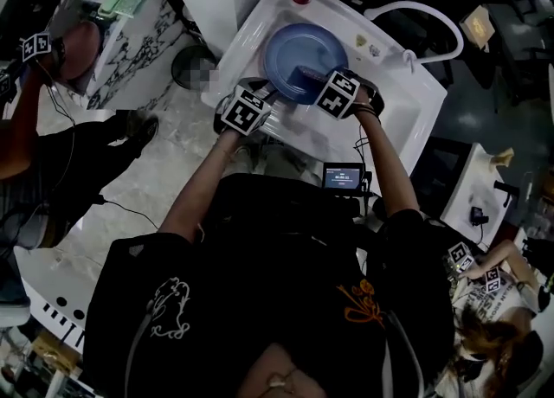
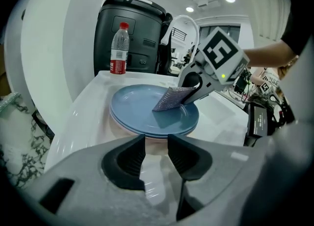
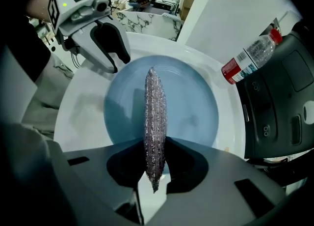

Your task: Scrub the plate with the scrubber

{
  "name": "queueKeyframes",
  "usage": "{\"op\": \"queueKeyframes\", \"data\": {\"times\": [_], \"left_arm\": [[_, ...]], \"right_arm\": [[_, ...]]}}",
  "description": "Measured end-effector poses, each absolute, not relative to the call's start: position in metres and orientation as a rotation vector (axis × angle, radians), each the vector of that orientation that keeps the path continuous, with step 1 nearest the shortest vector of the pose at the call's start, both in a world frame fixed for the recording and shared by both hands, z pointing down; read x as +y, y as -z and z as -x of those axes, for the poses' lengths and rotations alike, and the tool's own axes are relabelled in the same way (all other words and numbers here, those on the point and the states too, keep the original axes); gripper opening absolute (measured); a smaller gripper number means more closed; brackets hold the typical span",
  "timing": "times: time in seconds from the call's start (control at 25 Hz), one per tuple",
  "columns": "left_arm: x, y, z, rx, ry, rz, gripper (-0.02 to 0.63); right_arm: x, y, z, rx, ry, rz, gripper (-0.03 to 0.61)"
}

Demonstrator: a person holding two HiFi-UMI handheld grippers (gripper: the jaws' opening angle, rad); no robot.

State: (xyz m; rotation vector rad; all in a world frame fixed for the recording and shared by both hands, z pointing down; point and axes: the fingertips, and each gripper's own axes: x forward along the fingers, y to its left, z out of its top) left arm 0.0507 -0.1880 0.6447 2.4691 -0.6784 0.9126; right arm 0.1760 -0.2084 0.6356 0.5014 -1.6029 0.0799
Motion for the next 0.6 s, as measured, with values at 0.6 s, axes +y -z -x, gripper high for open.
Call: {"op": "queueKeyframes", "data": {"times": [0.6], "left_arm": [[-0.193, -0.617, -0.029, -0.676, -0.723, -2.435, 0.146]], "right_arm": [[-0.173, -0.63, -0.106, -1.697, -0.165, -0.494, 0.08]]}}
